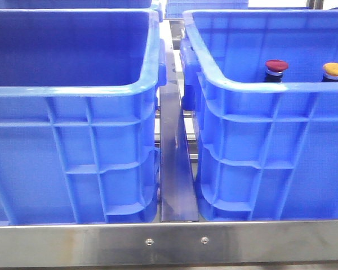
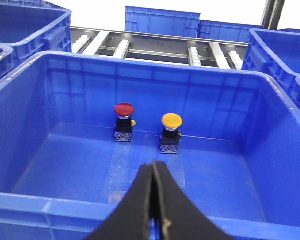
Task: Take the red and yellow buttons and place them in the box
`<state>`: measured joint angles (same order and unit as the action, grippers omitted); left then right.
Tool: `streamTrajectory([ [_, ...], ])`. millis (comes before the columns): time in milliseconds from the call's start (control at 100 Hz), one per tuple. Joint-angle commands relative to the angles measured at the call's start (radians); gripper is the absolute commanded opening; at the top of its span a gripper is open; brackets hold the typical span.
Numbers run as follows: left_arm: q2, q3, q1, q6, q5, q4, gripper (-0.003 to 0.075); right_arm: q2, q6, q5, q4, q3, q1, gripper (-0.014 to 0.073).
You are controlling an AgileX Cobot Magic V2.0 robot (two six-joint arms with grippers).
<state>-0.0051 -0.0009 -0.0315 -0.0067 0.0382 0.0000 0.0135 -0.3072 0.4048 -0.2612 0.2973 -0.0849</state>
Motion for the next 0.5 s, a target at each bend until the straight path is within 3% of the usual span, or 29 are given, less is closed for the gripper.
streamTrajectory([
  [0,-0.03,0.02,-0.003,-0.006,-0.079,0.0,-0.002,0.01,-0.001,-0.072,-0.009,0.027,-0.004,-0.0102],
  [150,-0.03,0.02,-0.003,-0.006,-0.079,0.0,-0.002,0.01,-0.001,-0.1,-0.009,0.026,-0.004,-0.0102],
  [330,-0.03,0.02,-0.003,-0.006,-0.079,0.0,-0.002,0.01,0.013,-0.27,0.011,-0.043,-0.004,-0.0102],
  [390,-0.03,0.02,-0.003,-0.006,-0.079,0.0,-0.002,0.01,0.084,-0.375,0.037,-0.084,-0.004,-0.0102],
  [490,-0.03,0.02,-0.003,-0.006,-0.079,0.0,-0.002,0.01,0.321,-0.512,0.242,-0.151,-0.004,-0.0102],
])
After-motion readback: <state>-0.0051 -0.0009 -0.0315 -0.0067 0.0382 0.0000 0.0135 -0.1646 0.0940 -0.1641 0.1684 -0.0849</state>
